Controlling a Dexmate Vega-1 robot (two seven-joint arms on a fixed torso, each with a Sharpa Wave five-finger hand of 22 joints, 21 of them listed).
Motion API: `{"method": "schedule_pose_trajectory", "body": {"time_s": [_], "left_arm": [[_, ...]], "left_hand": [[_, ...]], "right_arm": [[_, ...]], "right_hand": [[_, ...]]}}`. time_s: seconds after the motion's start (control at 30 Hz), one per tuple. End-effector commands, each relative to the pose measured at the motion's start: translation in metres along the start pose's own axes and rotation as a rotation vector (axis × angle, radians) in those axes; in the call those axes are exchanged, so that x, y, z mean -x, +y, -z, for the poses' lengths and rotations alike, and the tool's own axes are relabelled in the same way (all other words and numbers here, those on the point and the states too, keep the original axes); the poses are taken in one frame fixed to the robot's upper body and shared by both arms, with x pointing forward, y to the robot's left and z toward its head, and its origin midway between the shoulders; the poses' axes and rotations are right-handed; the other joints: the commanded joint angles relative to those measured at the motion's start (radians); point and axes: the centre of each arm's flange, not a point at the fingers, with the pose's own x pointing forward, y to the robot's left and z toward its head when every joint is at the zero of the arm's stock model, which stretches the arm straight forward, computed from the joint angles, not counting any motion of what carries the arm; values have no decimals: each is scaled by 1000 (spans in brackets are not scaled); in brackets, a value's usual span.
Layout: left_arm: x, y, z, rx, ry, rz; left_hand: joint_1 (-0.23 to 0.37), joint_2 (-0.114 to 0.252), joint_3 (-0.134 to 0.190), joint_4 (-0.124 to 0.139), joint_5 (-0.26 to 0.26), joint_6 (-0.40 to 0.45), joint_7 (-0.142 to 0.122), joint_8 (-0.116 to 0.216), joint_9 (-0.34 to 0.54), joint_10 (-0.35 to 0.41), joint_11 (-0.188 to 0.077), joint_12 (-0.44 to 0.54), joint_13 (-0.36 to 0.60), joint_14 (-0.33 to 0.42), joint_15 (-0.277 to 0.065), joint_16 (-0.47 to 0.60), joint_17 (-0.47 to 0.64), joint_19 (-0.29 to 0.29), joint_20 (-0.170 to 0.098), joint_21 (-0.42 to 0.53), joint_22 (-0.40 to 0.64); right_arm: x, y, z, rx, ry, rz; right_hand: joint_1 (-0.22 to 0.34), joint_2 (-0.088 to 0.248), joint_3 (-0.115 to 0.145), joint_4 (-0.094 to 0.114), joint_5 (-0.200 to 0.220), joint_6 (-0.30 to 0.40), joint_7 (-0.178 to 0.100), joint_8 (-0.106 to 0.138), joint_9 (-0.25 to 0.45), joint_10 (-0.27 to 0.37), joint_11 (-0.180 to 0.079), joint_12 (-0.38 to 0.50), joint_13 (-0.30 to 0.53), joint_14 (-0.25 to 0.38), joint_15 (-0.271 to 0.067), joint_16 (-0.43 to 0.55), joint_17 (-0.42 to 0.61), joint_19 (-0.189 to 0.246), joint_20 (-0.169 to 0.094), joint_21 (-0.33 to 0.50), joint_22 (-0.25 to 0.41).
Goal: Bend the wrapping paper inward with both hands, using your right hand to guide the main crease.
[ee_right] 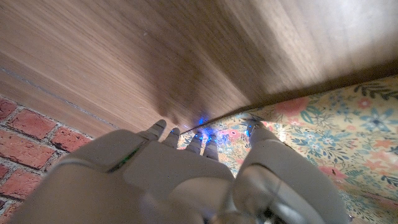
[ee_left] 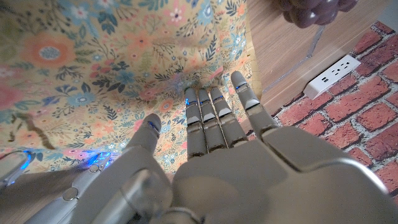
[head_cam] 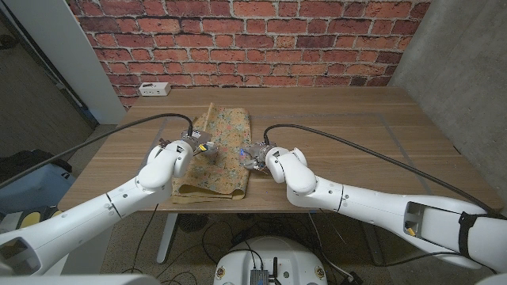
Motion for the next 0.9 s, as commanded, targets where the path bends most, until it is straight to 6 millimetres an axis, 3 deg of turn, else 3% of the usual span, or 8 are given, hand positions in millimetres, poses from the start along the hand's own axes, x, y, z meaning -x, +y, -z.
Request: {"method": "schedule_pose_trajectory", "body": {"time_s": [0.03,0.17,0.53,0.9], "left_arm": [[4,3,1,12,-5,-23],[8,5,2,35,-18,-64],[34,16,10,258,-126,-367],[44,22,14,424,-214,-539]], "left_hand": [[-9,-2,3,6,-1,-1,0,8,3,0,3,8,3,-3,-5,8,2,2,0,-1,5],[-11,-2,2,6,-2,-1,-1,9,3,-1,3,8,3,-3,-3,8,2,-1,3,-3,5],[-12,14,13,8,1,-11,-6,9,1,-5,7,11,3,-29,4,3,3,-39,56,-25,7],[-8,17,20,3,2,-21,-14,7,0,-11,4,10,3,-23,9,9,3,-48,63,-31,8]], "right_arm": [[4,-7,4,-22,8,53],[9,-14,11,-59,8,99],[27,-32,38,-200,17,250],[48,-39,63,-438,-68,437]], "right_hand": [[12,7,0,-11,7,-6,-2,2,3,-3,0,1,2,-128,-27,-3,1,-1,-2,2,3],[15,9,-1,-15,7,-7,-4,2,3,-3,0,2,2,-124,-30,-2,1,0,-4,2,3],[8,12,-10,-16,4,-1,1,5,3,8,10,7,2,-107,-23,5,3,16,7,7,3],[-7,13,-35,-22,3,74,20,22,3,84,36,26,1,-10,-14,31,3,118,28,32,3]]}}
